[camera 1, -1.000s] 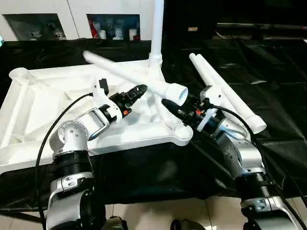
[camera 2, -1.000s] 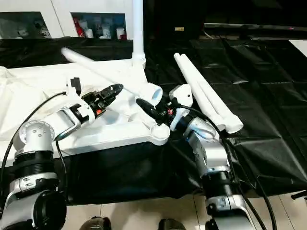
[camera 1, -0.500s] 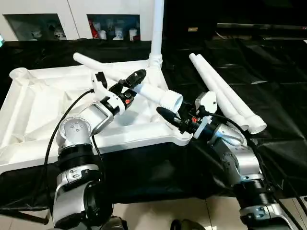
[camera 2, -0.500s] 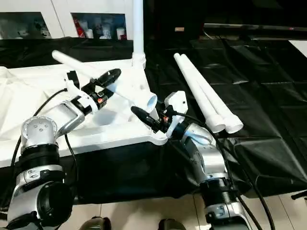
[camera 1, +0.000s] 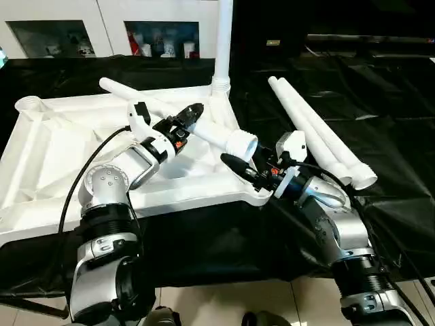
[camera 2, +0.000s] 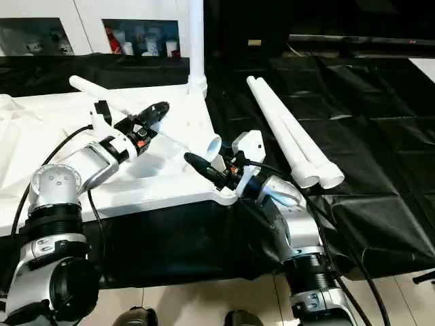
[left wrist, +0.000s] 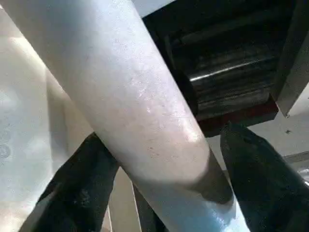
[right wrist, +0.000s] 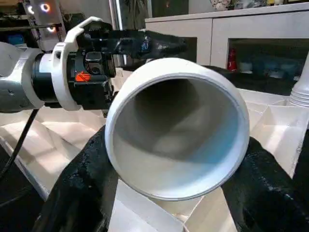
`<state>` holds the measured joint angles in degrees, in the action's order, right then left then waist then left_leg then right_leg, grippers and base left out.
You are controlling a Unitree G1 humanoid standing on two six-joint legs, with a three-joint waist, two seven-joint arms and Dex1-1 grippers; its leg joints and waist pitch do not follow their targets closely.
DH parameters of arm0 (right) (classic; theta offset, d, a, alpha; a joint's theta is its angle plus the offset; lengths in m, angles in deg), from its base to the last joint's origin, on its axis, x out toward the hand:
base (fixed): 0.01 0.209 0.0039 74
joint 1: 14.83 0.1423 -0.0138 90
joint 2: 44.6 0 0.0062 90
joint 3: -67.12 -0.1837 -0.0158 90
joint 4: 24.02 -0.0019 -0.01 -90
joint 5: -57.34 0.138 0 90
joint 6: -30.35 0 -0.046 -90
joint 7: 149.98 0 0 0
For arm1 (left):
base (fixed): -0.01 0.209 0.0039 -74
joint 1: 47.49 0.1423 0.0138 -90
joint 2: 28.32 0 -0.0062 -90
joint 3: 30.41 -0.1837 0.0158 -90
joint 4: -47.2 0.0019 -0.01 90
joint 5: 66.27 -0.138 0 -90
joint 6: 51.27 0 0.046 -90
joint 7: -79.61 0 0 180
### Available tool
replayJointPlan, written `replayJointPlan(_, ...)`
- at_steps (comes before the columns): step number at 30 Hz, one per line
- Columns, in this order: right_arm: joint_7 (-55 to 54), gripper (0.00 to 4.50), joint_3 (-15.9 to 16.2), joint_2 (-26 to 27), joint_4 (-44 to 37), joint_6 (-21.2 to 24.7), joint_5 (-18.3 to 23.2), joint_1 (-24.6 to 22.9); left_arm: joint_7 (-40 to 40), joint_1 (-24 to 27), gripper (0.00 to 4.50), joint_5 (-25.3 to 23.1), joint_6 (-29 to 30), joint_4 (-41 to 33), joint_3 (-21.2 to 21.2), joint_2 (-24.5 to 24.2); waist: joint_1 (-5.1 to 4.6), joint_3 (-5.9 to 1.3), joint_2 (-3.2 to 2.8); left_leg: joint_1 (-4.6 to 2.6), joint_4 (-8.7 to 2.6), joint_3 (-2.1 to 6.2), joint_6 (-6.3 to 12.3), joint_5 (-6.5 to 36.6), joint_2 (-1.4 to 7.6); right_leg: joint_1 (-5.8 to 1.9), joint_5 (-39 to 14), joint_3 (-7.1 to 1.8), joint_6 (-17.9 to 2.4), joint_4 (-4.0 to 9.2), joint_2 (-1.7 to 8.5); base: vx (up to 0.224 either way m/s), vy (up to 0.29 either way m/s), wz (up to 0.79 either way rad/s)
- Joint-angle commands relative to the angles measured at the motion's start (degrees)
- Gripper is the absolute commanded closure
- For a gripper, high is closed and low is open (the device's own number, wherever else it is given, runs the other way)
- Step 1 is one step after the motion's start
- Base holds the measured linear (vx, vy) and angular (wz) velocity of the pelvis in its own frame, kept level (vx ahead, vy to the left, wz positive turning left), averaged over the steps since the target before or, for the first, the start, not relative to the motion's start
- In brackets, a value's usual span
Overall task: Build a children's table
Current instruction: Insert table leg to table base
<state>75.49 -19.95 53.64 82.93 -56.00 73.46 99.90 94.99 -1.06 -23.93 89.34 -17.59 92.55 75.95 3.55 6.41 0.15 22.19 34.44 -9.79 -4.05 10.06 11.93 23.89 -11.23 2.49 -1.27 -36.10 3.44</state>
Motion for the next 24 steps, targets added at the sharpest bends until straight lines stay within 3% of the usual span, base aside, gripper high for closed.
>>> replayJointPlan(1, 0.37, 1.93, 0.45, -0.60, -0.94, 0.29, 0.29, -0.40, -0.51, -1.25, 1.30, -0.19, -1.33, 0.25, -1.04, -0.74, 0.31, -5.84, -0.39, -0.75, -2.88, 0.01, 6.22, 2.54, 0.48, -4.39, 6.01, -2.03, -16.91, 3.13, 3.45, 0.000, 0.000, 0.00)
replayJointPlan(10, -0.01, 1.94, 0.90, -1.24, -1.17, -0.19, -1.02, -0.78, 1.18, -2.68, 1.80, -0.32, -4.27, 0.81, -1.83, -1.65, 0.45, -5.93, -0.46, -0.72, -2.80, 0.04, 6.01, 2.33, 0.39, -4.49, 6.66, -2.00, -17.08, 3.04, 3.43, 0.000, 0.000, 0.00)
replayJointPlan(13, 0.65, 1.26, -0.05, -1.17, -1.64, 1.40, 0.89, -1.16, 2.78, -2.97, 1.96, -1.64, -5.77, 0.69, -3.74, -2.66, 0.50, -5.98, -0.49, -0.75, -2.79, 0.05, 6.00, 2.22, 0.41, -4.54, 6.81, -2.03, -17.02, 2.94, 3.42, 0.000, 0.000, 0.00)
replayJointPlan(16, 0.75, 1.07, -0.47, -2.02, -2.23, 1.87, 1.05, -1.31, 4.89, -3.39, 2.11, -3.63, -6.82, -0.12, -6.51, -3.79, 0.39, -6.01, -0.47, -0.80, -2.79, 0.11, 6.57, 2.32, 0.49, -4.51, 7.20, -1.99, -16.74, 2.90, 3.39, 0.000, 0.000, 0.00)
replayJointPlan(22, 2.43, 0.74, -1.64, -5.85, -3.13, 4.74, 1.56, -2.65, 8.22, -5.18, 2.55, -5.98, -9.56, 0.24, -10.10, -6.40, 0.73, -6.07, -0.64, -1.04, -2.64, 0.00, 5.90, 1.98, 0.49, -4.44, 7.21, -2.11, -16.83, 2.91, 3.41, 0.000, 0.000, 0.00)
replayJointPlan(23, 3.92, 0.74, -2.38, -7.74, -3.46, 6.17, 2.26, -3.51, 9.31, -5.88, 2.58, -6.73, -10.34, 0.54, -11.53, -7.44, 0.92, -6.10, -0.08, -0.89, -2.68, -0.05, 5.87, 1.99, 0.38, -4.71, 7.45, -2.09, -16.70, 2.88, 3.29, 0.000, 0.000, 0.00)
replayJointPlan(24, 3.92, 0.74, -2.38, -7.74, -3.46, 6.17, 2.26, -3.51, 9.31, -5.88, 2.60, -6.73, -10.34, 0.54, -11.53, -7.44, 1.06, -6.05, -0.19, -0.88, -2.71, 0.00, 5.88, 2.05, 0.39, -4.69, 7.18, -2.08, -16.72, 2.82, 3.36, 0.000, 0.000, 0.00)
